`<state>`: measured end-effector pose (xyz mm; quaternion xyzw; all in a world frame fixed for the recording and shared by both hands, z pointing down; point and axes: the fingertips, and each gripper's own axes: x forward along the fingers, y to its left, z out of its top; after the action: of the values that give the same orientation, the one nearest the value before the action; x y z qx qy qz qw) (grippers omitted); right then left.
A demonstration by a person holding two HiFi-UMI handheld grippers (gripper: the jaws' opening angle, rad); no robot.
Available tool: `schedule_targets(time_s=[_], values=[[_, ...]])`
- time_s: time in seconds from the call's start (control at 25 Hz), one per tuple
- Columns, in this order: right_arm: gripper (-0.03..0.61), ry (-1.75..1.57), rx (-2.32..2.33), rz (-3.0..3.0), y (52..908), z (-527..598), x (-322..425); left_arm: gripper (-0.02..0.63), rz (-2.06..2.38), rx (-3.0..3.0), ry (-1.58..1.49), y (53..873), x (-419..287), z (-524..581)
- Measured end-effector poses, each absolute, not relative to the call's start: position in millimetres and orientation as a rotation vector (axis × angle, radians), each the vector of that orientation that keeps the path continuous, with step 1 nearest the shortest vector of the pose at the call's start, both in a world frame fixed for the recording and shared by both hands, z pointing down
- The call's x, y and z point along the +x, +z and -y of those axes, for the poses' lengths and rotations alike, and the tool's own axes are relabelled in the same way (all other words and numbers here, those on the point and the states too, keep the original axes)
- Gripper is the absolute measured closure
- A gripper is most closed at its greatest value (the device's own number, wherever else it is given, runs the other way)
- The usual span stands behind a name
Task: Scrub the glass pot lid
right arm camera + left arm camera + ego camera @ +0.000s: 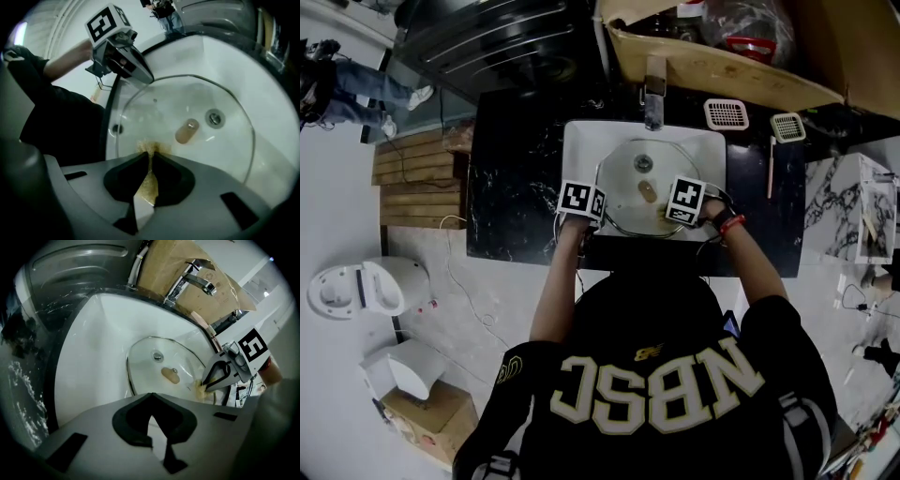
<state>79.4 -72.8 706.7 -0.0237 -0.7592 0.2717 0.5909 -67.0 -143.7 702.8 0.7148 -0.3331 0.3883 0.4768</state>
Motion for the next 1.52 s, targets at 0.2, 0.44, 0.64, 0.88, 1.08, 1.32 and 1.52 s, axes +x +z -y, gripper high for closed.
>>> schedule_targets(time_s=[0.2, 0.44, 0.64, 0.88, 1.08, 1.32, 1.52], values=[[0.532, 0.760, -0.176, 1.899, 693, 53, 28, 0.601, 0.814, 1.746, 0.952, 702, -66, 144], [0.531, 0.727, -0.178, 1.946, 700, 69, -8, 0.601, 0.810, 1.735, 0.947, 703, -67, 144], [0.531, 0.737, -0.108, 1.990, 713, 102, -35, 0.601, 0.784, 1.715, 0.984, 707, -66, 139], [0.531, 0.702, 0.088, 2.048, 734, 157, -52, 0.601, 0.773, 1.691, 0.995, 710, -65, 138], [0.529, 0.704, 0.347, 2.085, 749, 206, -49, 0.601, 0.757, 1.673, 1.007, 712, -66, 136], [0.529, 0.673, 0.639, 2.015, 758, 249, -2, 0.601, 0.745, 1.665, 0.993, 712, -66, 136], [0.529, 0.615, 0.696, 1.927, 761, 250, 43, 0.601, 0.732, 1.674, 0.977, 710, -64, 136]])
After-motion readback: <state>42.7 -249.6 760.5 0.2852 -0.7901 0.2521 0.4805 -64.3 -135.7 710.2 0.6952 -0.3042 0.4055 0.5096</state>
